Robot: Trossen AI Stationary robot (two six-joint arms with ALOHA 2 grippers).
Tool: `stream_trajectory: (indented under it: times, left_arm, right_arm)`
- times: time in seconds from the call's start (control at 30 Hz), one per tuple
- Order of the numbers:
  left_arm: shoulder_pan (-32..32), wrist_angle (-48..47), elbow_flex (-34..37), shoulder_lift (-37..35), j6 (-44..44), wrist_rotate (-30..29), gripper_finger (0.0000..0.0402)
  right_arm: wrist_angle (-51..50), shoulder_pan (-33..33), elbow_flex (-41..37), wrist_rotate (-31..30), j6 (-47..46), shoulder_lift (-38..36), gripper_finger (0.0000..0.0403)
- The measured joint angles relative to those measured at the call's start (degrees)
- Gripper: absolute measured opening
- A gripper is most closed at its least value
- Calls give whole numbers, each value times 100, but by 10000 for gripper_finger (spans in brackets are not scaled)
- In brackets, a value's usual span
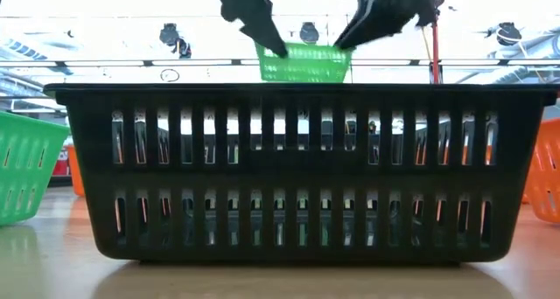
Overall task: Stack baskets by color
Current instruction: Stack the top green bin on top of the bottom green bin
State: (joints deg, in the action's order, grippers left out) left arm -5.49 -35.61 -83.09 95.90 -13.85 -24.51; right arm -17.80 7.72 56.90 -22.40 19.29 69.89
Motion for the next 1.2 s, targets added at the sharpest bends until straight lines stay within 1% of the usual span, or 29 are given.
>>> stream_trajectory:
  times: [0.1, 0.2, 0.37, 0.47, 0.6, 0.83, 1.0, 1.1, 1.2]
  left_arm:
    - [-243, -370, 0, -281, 439, 2, 6]
    - [-613, -889, 0, -498, 886, 2, 9]
    - [-1434, -1363, 0, -725, 1665, -5, 6]
    - [-1944, -1567, 0, -813, 2187, -118, 9]
    - [-2557, -1826, 2, -789, 2734, -308, 5]
    - [-3339, -1876, 2, -799, 3642, -565, 11]
    - [-3834, -1868, 2, -798, 3924, -588, 8]
    - [-4019, -1868, 2, -798, 3981, -606, 12]
    - [-4191, -1865, 2, -798, 4010, -602, 6]
  right_arm:
    - [-31, 175, 0, -1, -13, -397, 157]
    - [-65, 323, 0, 1, -95, -759, 170]
    - [-286, 483, 0, 2, -222, -1203, 171]
    - [-417, 535, 0, 3, -322, -1349, 166]
    - [-472, 535, 0, 2, -506, -1417, 165]
    - [-475, 531, -5, 1, -764, -1363, 165]
    - [-474, 531, -134, -4, -833, -1362, 165]
    - [-426, 531, -193, -2, -837, -1362, 165]
    - [-329, 531, -216, 1, -835, -1362, 165]
